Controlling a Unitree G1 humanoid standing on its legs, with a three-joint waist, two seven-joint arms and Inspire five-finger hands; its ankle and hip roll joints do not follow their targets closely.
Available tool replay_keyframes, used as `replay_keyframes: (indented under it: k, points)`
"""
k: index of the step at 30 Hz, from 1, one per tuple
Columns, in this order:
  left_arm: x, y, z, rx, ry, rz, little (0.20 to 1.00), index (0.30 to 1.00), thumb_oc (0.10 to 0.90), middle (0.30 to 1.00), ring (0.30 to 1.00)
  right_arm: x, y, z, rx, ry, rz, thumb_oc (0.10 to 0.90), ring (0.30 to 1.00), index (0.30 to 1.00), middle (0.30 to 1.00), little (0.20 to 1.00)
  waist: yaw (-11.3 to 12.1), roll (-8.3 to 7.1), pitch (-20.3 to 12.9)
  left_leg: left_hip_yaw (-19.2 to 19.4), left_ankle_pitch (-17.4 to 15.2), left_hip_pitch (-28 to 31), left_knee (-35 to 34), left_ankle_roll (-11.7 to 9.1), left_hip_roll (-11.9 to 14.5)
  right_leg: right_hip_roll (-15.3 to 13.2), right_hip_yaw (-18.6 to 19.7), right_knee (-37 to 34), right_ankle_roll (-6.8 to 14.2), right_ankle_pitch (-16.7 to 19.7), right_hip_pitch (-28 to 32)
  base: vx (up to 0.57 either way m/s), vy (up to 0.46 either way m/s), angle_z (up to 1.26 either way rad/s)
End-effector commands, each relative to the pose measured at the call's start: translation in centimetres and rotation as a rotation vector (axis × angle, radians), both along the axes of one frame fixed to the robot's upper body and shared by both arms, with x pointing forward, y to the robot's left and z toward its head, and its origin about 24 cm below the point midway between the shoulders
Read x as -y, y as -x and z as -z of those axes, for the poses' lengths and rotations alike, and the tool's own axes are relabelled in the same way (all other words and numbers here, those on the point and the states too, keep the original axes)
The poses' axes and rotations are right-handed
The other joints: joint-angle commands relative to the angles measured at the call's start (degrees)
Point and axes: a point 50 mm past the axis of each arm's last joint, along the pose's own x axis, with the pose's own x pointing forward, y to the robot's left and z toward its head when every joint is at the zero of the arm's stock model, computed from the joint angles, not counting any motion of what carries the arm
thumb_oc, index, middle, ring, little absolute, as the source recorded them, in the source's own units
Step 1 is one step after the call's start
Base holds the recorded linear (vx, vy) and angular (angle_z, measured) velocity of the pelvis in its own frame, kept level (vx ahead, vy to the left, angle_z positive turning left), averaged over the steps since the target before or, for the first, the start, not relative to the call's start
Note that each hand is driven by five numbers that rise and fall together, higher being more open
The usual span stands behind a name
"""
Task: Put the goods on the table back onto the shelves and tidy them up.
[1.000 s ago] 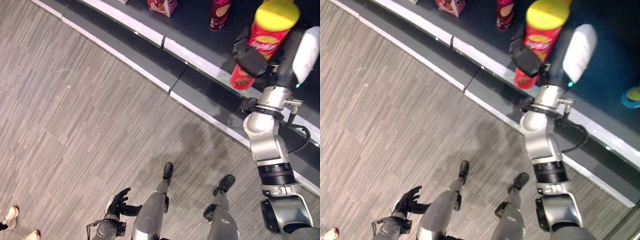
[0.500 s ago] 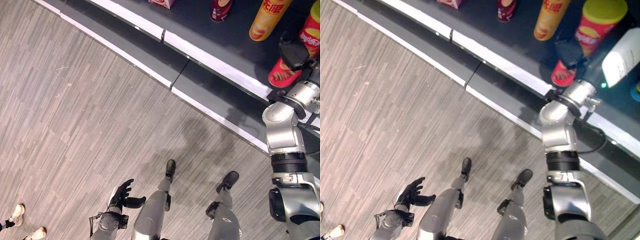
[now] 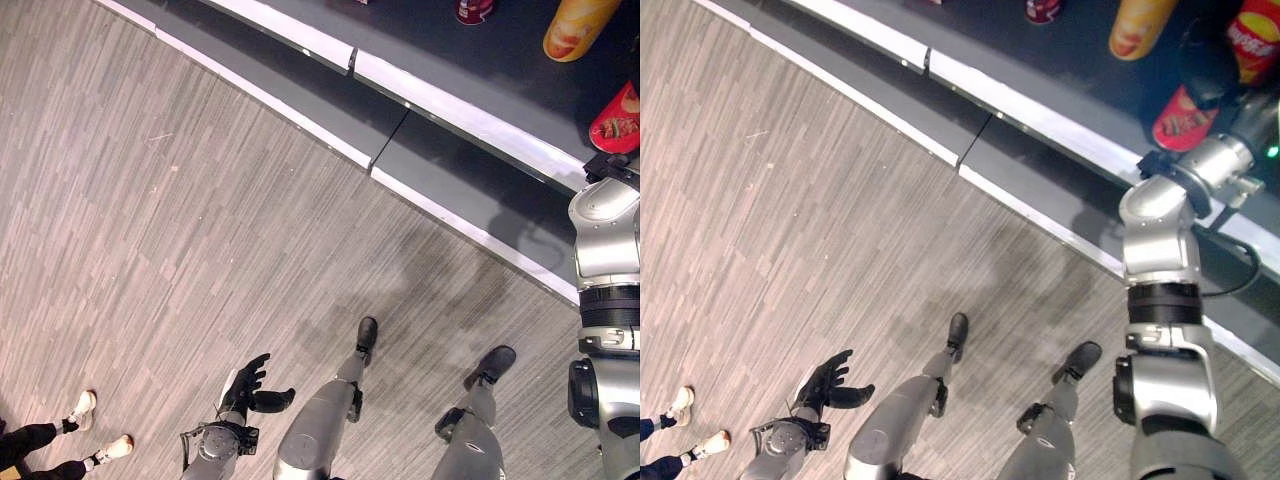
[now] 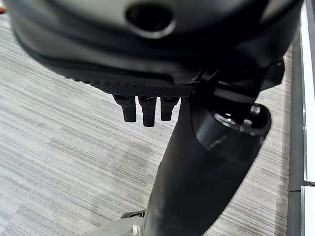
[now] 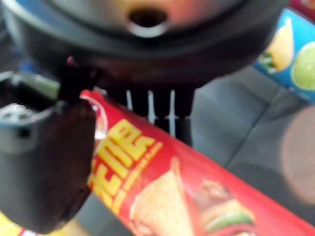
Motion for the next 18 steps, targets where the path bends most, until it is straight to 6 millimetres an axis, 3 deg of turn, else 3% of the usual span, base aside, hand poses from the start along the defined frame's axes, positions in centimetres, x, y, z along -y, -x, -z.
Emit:
replay_keyframes:
  k: [1,5,10,18]
  points:
    - [-1.5,1.2,0.1,-0.016,-0.094,0.066,0.900,0.900,0.800,0.900,0.900,0.6,3.0,-6.0,0.212,0.161,0.083,0.400,0.300,0.300,0.300,0.300,1.71,0.76,-3.49,-2.84,-3.10,-3.18,0.10,-2.26,0.78,-3.92,-0.66,5.83,6.59,-7.74,2.83,0.00,-0.003,0.12]
    - [-1.4,0.9,-0.2,0.004,-0.088,0.071,0.900,0.900,0.800,0.900,0.900,1.7,3.7,-6.6,0.223,0.149,0.110,0.400,0.300,0.300,0.300,0.300,1.95,1.26,-4.30,-3.62,-3.98,-3.22,0.10,-2.66,0.42,-3.98,-0.50,5.61,7.07,-9.01,3.45,0.05,-0.020,0.04]
    - [-1.3,0.7,-0.3,0.013,-0.090,0.086,0.900,0.900,0.800,0.900,0.900,2.9,4.8,-7.8,0.238,0.170,0.153,0.400,0.300,0.300,0.300,0.300,1.79,2.17,-4.36,-4.00,-2.61,-4.37,0.10,-2.63,-0.27,-4.30,-1.34,5.93,6.78,-8.09,2.61,-0.01,-0.005,0.10]
    - [-1.4,0.3,-0.7,0.030,-0.090,0.096,0.900,0.900,0.800,0.900,0.900,3.8,5.8,-9.0,0.242,0.191,0.195,0.400,0.300,0.300,0.300,0.300,0.83,2.40,-4.85,-4.80,-2.10,-5.67,0.10,-2.53,-0.72,-3.76,1.83,5.54,6.41,-8.56,0.99,0.00,-0.018,0.05]
